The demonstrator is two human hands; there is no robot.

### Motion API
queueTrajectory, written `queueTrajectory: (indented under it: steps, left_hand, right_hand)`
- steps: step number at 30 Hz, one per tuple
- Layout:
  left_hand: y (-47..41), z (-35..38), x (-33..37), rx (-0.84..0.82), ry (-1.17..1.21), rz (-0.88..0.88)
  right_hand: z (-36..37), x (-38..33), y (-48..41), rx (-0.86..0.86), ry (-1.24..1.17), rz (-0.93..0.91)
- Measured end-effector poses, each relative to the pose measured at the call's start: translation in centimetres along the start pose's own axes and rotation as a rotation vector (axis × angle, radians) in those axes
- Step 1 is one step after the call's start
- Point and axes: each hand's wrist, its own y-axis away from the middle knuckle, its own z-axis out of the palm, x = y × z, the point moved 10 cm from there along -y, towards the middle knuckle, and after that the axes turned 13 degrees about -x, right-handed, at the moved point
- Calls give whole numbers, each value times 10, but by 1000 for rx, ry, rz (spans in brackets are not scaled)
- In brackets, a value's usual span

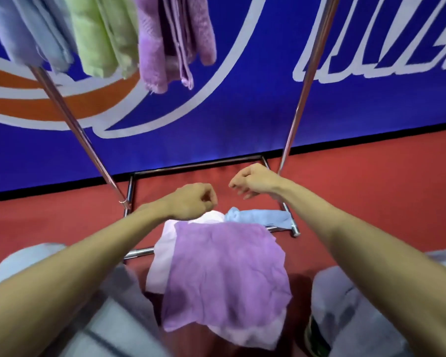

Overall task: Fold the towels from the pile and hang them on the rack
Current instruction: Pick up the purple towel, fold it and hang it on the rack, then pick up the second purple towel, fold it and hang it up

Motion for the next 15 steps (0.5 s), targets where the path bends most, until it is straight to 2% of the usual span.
queueTrajectory:
  steps: [2,5,7,15]
  left_hand:
    - [-11,21,-15,-58,-48,-21]
    - [-22,53,-23,-231,-322,-81]
    - [-28,67,-19,-321,-421,-65]
    - [-51,97,19,-430,-645,18]
  right_hand:
    - [19,26,-20,-36,-42,45]
    - [50,68,-42,-100,-108,123]
    - [71,96,-50,-134,-130,175]
    - [99,209,-40,-214,100,369]
